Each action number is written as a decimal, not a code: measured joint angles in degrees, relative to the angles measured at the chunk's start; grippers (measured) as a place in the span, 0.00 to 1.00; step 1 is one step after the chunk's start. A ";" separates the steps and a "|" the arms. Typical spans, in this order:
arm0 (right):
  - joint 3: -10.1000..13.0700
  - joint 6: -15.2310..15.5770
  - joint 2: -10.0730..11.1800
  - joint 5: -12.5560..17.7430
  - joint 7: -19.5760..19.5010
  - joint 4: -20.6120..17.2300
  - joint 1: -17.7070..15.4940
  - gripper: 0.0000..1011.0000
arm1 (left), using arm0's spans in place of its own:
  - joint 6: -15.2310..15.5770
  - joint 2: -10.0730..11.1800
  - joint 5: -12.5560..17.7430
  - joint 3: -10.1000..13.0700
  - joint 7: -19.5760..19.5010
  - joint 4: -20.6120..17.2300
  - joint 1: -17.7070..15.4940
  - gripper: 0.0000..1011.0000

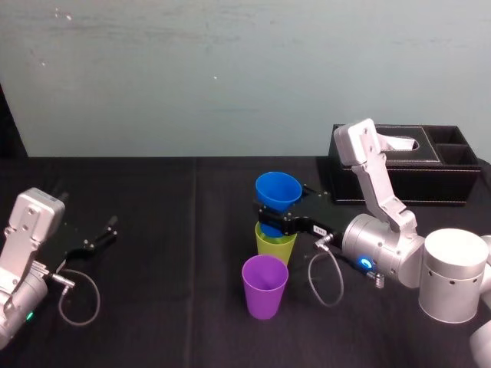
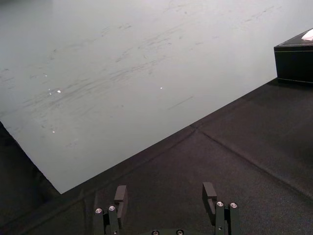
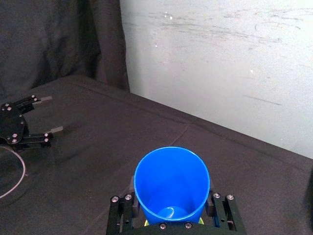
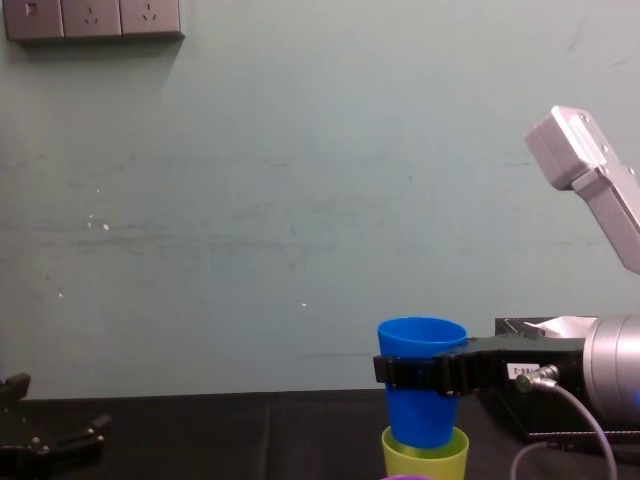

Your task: Stack the three plastic cups sequentially using one hand.

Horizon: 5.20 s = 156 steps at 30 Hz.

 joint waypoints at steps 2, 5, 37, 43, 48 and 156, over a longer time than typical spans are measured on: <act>-0.04 -0.04 -0.06 0.00 0.10 0.19 0.06 0.73 | 0.00 0.00 0.00 0.00 0.00 0.00 0.00 0.99; -0.08 -0.11 -0.17 0.00 0.18 0.41 0.07 0.73 | 0.00 0.00 0.00 0.00 0.00 0.00 0.00 0.99; -0.38 -1.49 -0.90 -0.29 0.32 3.18 -0.20 0.73 | 0.00 0.00 0.00 0.00 0.00 0.00 0.00 0.99; 0.10 -1.81 -1.48 -0.05 0.14 4.21 -0.26 0.73 | 0.00 0.00 0.00 0.00 0.00 0.00 0.00 0.99; 0.10 -1.80 -1.45 -0.03 0.12 4.19 -0.25 0.73 | 0.00 0.00 0.00 0.00 0.00 0.00 0.00 0.99; 1.56 -11.46 7.80 -4.20 2.52 -10.92 -22.44 0.99 | 0.00 0.00 0.00 0.00 0.00 0.00 0.00 0.99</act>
